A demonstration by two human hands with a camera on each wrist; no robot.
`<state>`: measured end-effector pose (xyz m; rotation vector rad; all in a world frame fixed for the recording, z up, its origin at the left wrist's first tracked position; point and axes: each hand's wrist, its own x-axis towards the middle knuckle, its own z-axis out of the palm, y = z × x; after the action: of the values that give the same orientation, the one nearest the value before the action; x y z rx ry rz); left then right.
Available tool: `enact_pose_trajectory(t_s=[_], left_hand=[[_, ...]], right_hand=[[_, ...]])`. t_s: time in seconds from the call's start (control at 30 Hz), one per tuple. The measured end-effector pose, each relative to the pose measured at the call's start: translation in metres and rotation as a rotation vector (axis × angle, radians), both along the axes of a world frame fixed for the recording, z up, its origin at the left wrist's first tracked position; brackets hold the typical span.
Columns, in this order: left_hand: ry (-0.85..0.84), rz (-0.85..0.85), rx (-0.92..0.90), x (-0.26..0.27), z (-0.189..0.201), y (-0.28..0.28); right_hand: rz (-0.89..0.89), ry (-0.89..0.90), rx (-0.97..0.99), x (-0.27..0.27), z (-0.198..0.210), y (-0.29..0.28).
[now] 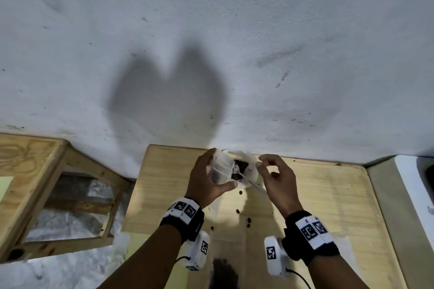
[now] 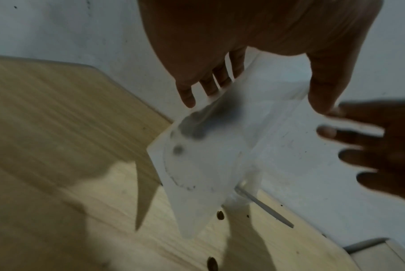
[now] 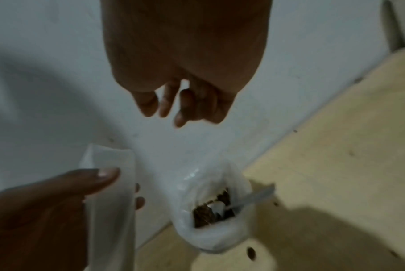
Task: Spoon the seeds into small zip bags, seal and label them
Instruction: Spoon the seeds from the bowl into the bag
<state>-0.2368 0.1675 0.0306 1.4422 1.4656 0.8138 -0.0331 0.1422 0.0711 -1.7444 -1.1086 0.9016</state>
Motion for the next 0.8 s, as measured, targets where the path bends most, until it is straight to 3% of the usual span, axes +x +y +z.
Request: enact_pose_trajectory(t_s=[0.1,0.17,0.23,0.3,0.5,0.63,0.8], left_hand=[[-0.010,-0.049,0.026,0.007,0.008,-0.001],[-0.018,-0.062,0.042,0.011,0.010,0.000],[-0.025,-0.075,0.045,0.013,0.012,0.000],[-0.049,-0.076,0.052,0.012,0.014,0.000],[-0.136,0.187,0.042,0.012,0.034,0.010],[-0.207,0.161,0.020,0.014,0.043,0.009],[-0.276,0.074,-0.076,0.015,0.045,0.003]], right_hand=[[0.367,0.077,0.003,-0.013,0.025,0.000],[0.466,-0.072,-0.035,-0.016,0.027,0.003],[0.431,-0.209,-0.039,-0.015,0.024,0.007],[0.356,-0.228,0.006,-0.012,0.023,0.011],[0.132,-0.079,0.133,-0.009,0.024,0.008],[0.126,0.094,0.044,-0.010,0.023,0.005],[0.166,0.124,-0.028,-0.010,0.022,0.007]])
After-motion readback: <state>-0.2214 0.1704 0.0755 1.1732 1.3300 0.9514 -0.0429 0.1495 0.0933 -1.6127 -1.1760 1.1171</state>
